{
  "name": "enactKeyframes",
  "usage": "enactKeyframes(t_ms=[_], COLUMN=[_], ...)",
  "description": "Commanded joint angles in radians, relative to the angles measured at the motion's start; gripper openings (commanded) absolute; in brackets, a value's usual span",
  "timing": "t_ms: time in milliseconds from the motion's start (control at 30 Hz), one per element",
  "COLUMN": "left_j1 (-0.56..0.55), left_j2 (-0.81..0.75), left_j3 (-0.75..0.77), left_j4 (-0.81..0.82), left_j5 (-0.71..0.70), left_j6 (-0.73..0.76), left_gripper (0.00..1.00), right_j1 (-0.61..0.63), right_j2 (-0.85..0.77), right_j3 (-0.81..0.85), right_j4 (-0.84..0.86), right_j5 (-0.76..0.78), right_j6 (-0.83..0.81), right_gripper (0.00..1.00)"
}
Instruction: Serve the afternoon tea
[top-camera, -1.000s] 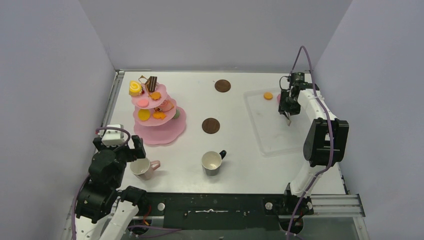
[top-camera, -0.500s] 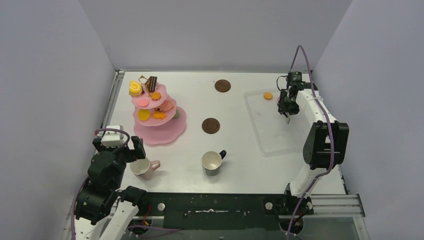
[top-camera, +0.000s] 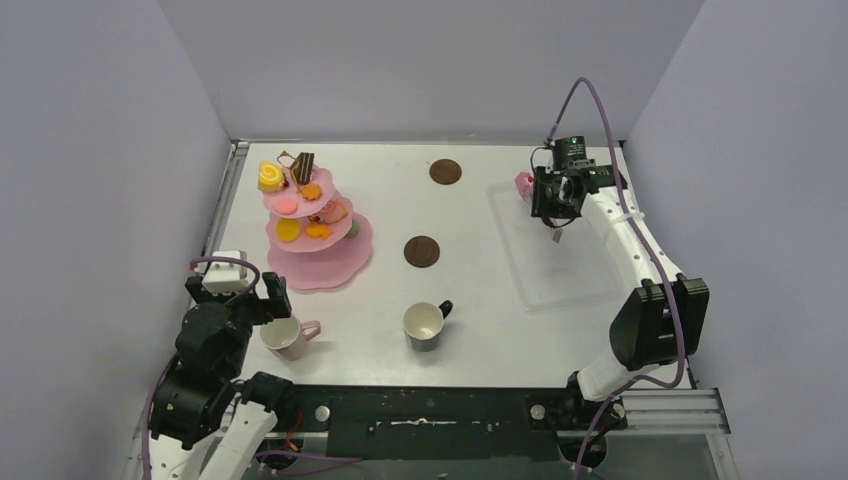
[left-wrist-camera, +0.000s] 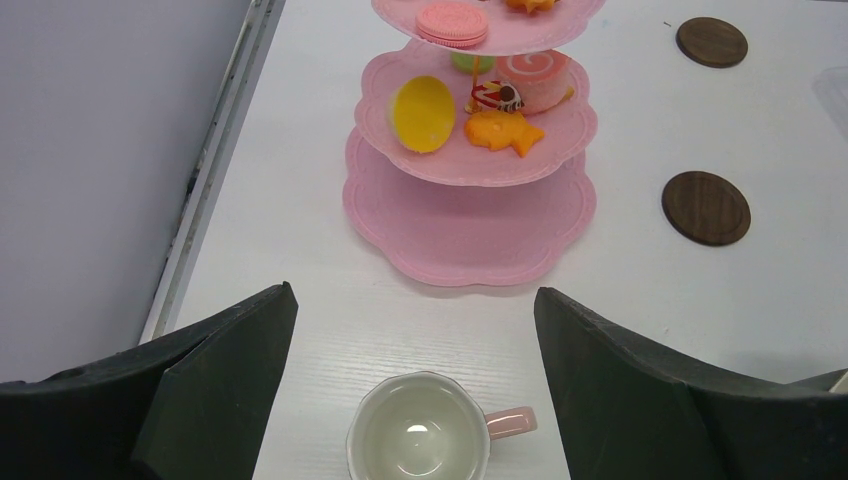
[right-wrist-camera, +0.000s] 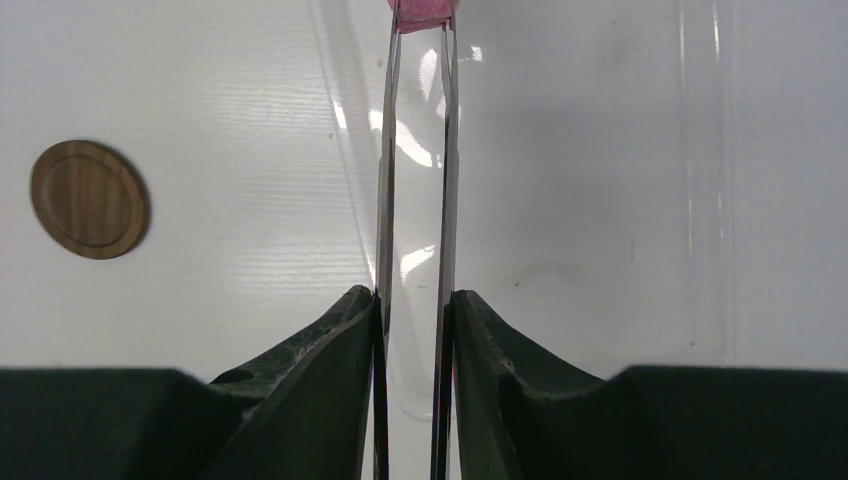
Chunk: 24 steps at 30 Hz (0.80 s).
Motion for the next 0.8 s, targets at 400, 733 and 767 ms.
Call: enactKeyframes(t_ms=[400, 733, 767], left_j1=[0.001, 0.006, 0.006], left_j2=[0.003, 0.004, 0.005], left_j3=[0.009, 0.010, 0.009], left_j4=[0.045, 0.044, 0.043], left_j5=[0.001, 0.002, 0.001], left_j6=[0.006, 0.006, 0.006], left_gripper=[0.88, 0.88, 0.88], right_j1=[0.346, 0.517, 0.530], right_j2=[-0.043, 0.084, 0.095], right_j3=[-0.003, 0.024, 0.026], right_j4=[0.160, 0.277, 0.287], right_j5=[-0.207, -0.283, -0.286], right_j6=[0.159, 0.267, 0.274], right_gripper=[0.31, 0.31, 0.32])
